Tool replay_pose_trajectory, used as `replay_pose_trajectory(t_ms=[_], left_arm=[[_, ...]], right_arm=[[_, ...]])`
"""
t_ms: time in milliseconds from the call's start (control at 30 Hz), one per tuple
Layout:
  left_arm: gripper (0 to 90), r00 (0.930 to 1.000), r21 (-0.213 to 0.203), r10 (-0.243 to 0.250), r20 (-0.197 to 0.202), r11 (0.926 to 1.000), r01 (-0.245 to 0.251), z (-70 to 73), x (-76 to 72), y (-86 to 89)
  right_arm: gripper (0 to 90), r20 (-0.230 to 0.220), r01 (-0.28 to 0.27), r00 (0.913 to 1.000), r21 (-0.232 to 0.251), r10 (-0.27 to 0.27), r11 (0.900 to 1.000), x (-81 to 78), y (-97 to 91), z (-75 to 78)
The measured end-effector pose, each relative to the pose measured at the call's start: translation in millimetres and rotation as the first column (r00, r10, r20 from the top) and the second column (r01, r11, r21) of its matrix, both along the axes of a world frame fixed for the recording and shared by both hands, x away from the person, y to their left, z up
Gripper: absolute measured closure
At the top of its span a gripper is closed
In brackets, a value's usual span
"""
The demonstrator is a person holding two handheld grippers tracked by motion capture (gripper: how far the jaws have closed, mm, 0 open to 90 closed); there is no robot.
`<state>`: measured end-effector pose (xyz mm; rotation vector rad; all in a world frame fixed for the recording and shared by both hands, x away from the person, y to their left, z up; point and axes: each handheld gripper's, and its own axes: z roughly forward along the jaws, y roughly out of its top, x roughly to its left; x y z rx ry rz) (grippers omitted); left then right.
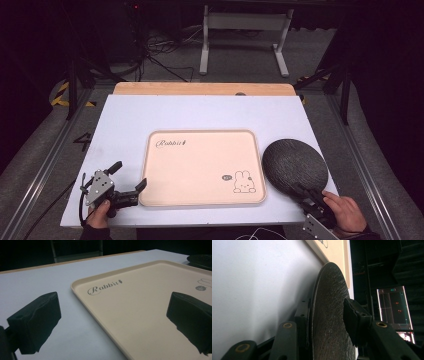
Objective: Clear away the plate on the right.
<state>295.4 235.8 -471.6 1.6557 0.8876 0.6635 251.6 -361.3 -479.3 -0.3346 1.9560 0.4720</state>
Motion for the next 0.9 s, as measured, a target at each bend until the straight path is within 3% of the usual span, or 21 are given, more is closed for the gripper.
replay_pose_trajectory(t_ms=[400,633,667,900], left_arm=[[0.3,1.0,-0.003,0.0,0.0,1.0,0.0,0.0,0.0,0.2],[0.3,1.0,-0.004,0.001,0.0,1.0,-0.001,-0.1,-0.1,0.0],[0.3,1.0,-0.002,-0.001,0.0,1.0,0.001,0.0,0.0,0.2],[0.3,1.0,-0.004,-0.001,-0.001,1.0,0.001,0.0,0.2,0.1]], right_arm=[[63.7,0.026,0.042,0.9988,-0.041,-0.041,0.9983,6.2,5.5,-5.7],[73.0,0.011,0.054,0.9985,-0.048,-0.054,0.9974,5.9,7.5,-8.1],[78.9,0.004,0.05,0.9987,-0.073,-0.05,0.9961,6.1,8.8,-8.5],[81.2,-0.016,0.055,0.9983,-0.071,-0.056,0.996,6.6,8.9,-7.5]])
